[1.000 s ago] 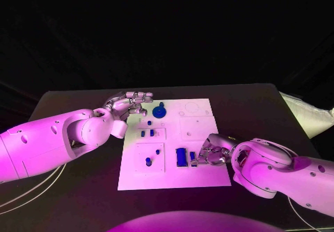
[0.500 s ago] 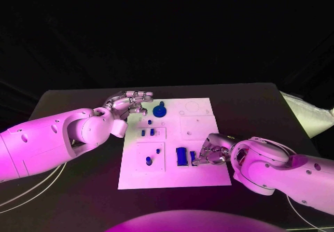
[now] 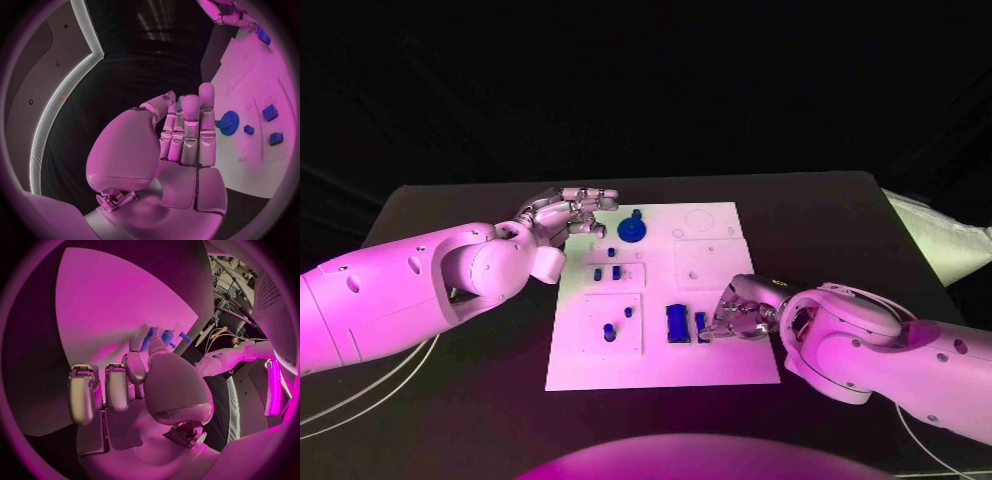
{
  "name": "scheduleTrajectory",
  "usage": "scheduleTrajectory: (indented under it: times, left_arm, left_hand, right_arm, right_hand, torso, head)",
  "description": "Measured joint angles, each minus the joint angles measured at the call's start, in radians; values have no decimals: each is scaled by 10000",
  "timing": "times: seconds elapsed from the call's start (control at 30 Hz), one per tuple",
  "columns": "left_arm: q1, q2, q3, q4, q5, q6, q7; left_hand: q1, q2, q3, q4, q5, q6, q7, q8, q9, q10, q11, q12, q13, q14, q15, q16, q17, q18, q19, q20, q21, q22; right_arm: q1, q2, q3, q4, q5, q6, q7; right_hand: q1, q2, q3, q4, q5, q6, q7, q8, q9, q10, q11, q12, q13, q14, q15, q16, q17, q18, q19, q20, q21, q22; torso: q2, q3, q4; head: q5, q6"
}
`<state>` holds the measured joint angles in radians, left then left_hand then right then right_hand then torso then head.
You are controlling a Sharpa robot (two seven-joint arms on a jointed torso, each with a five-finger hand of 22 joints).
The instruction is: Assemble the parts on the task board
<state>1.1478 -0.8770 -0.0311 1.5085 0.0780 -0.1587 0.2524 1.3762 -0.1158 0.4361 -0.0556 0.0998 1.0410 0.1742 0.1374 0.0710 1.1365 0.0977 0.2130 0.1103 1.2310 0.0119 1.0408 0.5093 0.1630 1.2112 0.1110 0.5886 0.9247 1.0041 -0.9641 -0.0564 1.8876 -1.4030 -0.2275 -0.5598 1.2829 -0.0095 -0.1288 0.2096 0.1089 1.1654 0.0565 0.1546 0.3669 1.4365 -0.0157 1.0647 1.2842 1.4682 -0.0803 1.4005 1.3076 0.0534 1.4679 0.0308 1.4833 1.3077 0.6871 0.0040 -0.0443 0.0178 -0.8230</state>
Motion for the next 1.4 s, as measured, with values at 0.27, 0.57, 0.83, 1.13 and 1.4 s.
scheduleTrajectory:
  times: [0.27, 0.57, 0.83, 1.13, 1.4]
  left_arm:
    - [-67, 20, -6, -42, 0, -3, 12]
    - [-451, 261, -14, -244, 25, -445, 427]
    - [-613, 670, -13, -968, 157, -1158, 1158]
    - [-633, 1078, -7, -1603, 271, -1641, 1630]
    - [-655, 1089, -1, -1538, 270, -1810, 1661]
  left_hand:
    - [-66, 60, -88, 88, 0, -38, 36, 46, 0, -40, 40, 83, 8, -49, 49, 0, -118, -1, -20, 19, -51, -35]
    - [-576, -20, -1217, 637, -127, -280, -6, 127, -24, -423, 171, 388, 20, -2172, 335, -1888, -1263, 1, -1814, 347, -1779, -1027]
    - [-115, 172, -1187, 666, -127, -464, -32, -54, -39, -681, 428, -367, -457, -2884, 969, -5863, -3073, 1, -3794, 1078, -4167, -2944]
    - [-25, 262, -1491, 690, -106, -464, -33, -571, -50, -917, 664, -1243, -468, -2656, 1296, -8187, -4066, 138, -3959, 1435, -5193, -4554]
    - [-2847, 814, -2176, 617, -615, -2523, -367, -1076, -445, -3110, 368, -1796, -851, -4639, 1045, -8817, -4710, -76, -5656, 967, -5623, -5685]
  right_arm:
    - [611, -318, 39, -115, 1434, -382, 1045]
    - [1525, 367, 53, -2441, 5612, -851, 4340]
    - [1673, 1774, 151, -5199, 9732, -678, 7055]
    - [1622, 2614, 233, -6810, 11754, -44, 8569]
    - [1553, 2625, 248, -6787, 11954, -52, 8726]
  right_hand:
    - [-71, -73, -301, -3, 132, -319, 169, -121, 55, -635, 118, -1508, -856, -41, 45, -726, -355, -1, -494, 90, -614, -1]
    - [1634, 524, -68, -920, 248, -1402, 641, -646, -118, -2812, 539, -5478, -3371, -1081, 443, -5162, -4585, 953, -3203, 371, -4024, -3609]
    - [2939, 829, 771, -1690, -8, -2138, 1306, -932, -831, -4077, 1271, -9006, -7536, -3686, 1443, -10918, -8359, 1168, -5699, 1186, -8902, -7472]
    - [2445, 720, 1394, -2182, -25, -2003, 1264, -932, -1874, -3498, 1535, -9970, -11032, -3446, 1793, -13183, -10864, 1168, -4967, 1621, -11468, -9686]
    - [-968, 365, 1415, -2203, -446, -3966, 893, -1294, -2400, -5708, 1248, -10379, -11776, -5621, 1191, -13735, -11592, 984, -6781, 1197, -12395, -10632]
  torso:
    - [-63, -23, -19]
    - [-423, -134, -46]
    - [-819, -232, -102]
    - [-1057, -232, -135]
    - [-1113, -208, -92]
  head:
    - [-50, 140]
    - [-163, 577]
    - [-126, 1093]
    - [-49, 1419]
    - [-42, 1549]
